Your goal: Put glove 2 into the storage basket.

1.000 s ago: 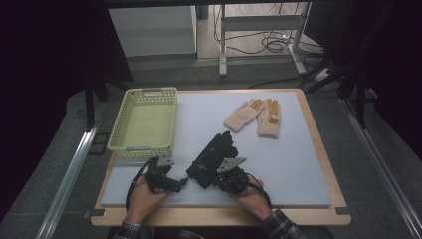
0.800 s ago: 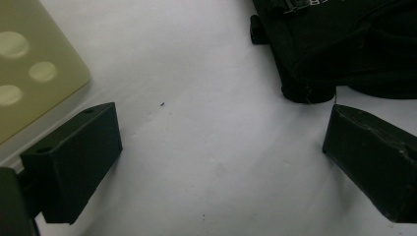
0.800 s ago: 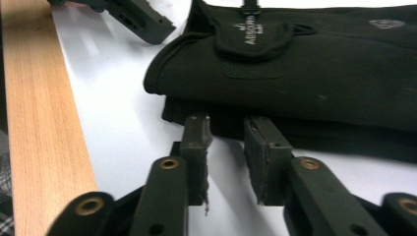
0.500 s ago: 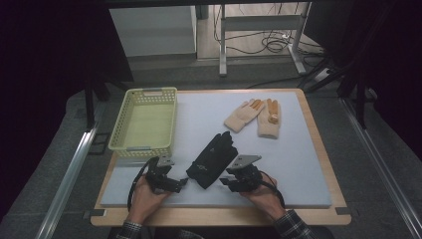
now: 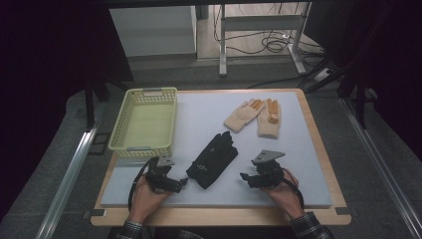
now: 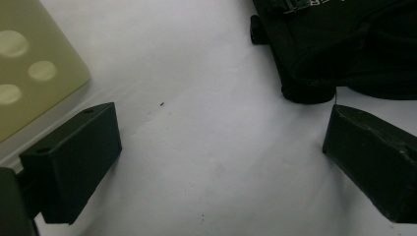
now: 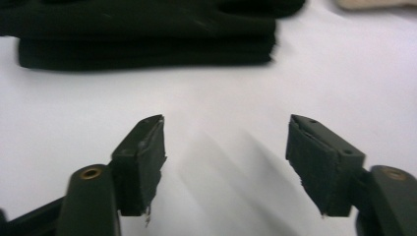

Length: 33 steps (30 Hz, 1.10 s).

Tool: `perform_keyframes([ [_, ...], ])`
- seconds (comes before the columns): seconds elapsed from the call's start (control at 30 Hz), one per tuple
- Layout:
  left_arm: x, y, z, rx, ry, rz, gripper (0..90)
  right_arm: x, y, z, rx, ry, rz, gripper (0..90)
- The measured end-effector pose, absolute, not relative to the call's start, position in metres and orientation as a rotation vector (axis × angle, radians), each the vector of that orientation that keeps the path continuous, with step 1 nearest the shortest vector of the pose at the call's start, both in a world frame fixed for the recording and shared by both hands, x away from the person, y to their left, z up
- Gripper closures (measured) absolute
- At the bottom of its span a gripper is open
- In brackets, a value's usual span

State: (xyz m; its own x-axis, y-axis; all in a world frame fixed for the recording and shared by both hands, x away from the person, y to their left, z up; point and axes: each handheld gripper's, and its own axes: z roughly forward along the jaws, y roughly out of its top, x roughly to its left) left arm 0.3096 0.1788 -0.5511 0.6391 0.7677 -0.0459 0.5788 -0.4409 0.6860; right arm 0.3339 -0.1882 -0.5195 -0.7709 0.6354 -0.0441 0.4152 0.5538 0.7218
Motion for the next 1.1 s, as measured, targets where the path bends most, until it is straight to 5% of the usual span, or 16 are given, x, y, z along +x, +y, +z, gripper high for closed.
perform_keyframes([
  [0.67,0.304,0.176,-0.528,2.146,1.036,0.255,0.0,0.35,-0.253,-0.531,1.06,2.367,0.98,14.5],
  [1.1,0.341,0.079,-0.503,2.259,1.002,0.308,0.0,0.35,-0.253,-0.532,1.06,2.365,0.984,14.6],
])
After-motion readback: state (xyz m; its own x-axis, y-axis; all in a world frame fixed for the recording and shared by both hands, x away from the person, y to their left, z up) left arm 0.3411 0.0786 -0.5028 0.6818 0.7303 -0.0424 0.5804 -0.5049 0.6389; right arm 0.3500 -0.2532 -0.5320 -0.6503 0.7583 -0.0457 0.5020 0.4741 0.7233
